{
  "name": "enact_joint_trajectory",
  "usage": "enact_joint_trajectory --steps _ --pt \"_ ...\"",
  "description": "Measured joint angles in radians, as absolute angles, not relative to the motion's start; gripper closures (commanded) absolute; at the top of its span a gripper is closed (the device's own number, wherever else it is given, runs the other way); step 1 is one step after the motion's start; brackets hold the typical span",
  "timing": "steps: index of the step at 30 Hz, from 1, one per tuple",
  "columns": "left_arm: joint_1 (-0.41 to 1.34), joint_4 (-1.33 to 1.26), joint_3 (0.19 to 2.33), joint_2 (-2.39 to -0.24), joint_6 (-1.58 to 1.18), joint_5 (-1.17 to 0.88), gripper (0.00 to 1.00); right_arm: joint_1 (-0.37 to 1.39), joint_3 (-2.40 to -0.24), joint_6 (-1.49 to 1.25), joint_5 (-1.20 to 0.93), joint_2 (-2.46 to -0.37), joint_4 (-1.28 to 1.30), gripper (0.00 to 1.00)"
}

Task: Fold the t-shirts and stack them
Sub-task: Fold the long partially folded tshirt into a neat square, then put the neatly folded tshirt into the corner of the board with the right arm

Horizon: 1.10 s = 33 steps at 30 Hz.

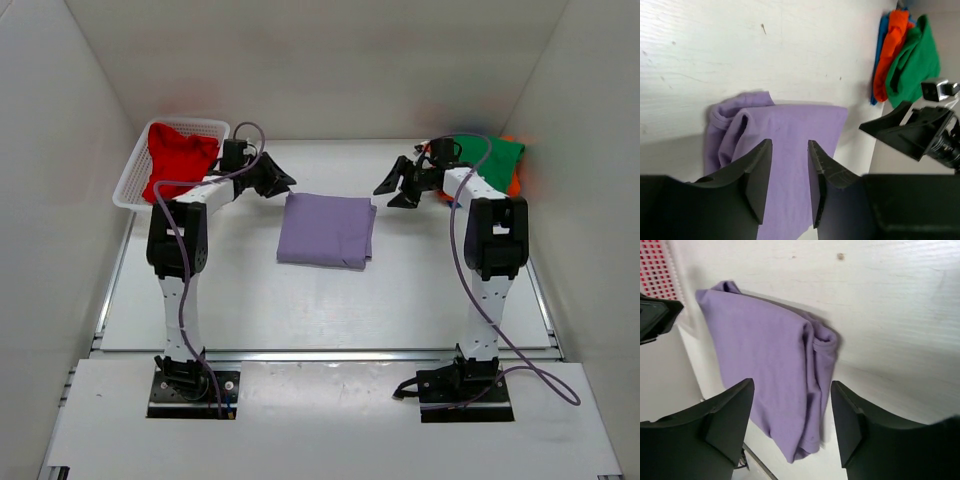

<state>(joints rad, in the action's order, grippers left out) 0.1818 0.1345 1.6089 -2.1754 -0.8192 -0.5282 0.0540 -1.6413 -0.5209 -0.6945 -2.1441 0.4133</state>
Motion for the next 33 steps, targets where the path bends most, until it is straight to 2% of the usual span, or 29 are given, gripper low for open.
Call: enact_joint_trajectory --steps 3,6,7,9,12,16,18,19,20,25,33 --pt "0.163 0.107 1.566 -2.162 -0.837 -0.538 0.56 0.055 -1.625 -0.504 -0.652 -2.134 0.429 0.37" --pt "0.149 0.049 1.4 -2.039 -0.856 -0.545 0.54 0.073 -1.53 -0.498 -0.631 -2.093 0.403 0.34" --pt "0.145 0.043 1.346 -1.988 -0.858 -0.547 0.57 0.082 -1.485 -0.501 -0.627 -2.077 0.395 0.34" --pt "0.136 0.036 1.229 -1.854 -0.857 -0.549 0.65 0.105 -1.407 -0.506 -0.614 -2.052 0.388 0.32" --pt "0.118 0.024 1.077 -1.626 -0.849 -0.551 0.67 0.148 -1.359 -0.533 -0.606 -2.046 0.378 0.29" --pt "0.075 0.038 0.897 -1.301 -0.835 -0.548 0.65 0.228 -1.366 -0.551 -0.572 -2.046 0.346 0.3" --pt "0.059 0.06 0.841 -1.18 -0.828 -0.534 0.64 0.264 -1.372 -0.564 -0.562 -2.052 0.328 0.38" --pt "0.057 0.075 0.818 -1.13 -0.826 -0.529 0.65 0.279 -1.374 -0.572 -0.559 -2.057 0.318 0.62" --pt "0.059 0.083 0.801 -1.092 -0.827 -0.527 0.64 0.29 -1.375 -0.573 -0.555 -2.064 0.31 1.0" --pt "0.076 0.122 0.745 -1.01 -0.83 -0.527 0.65 0.311 -1.446 -0.525 -0.532 -2.127 0.394 1.0" --pt "0.12 0.13 0.629 -0.952 -0.859 -0.525 0.66 0.242 -1.727 -0.135 -0.272 -2.154 0.644 1.0"
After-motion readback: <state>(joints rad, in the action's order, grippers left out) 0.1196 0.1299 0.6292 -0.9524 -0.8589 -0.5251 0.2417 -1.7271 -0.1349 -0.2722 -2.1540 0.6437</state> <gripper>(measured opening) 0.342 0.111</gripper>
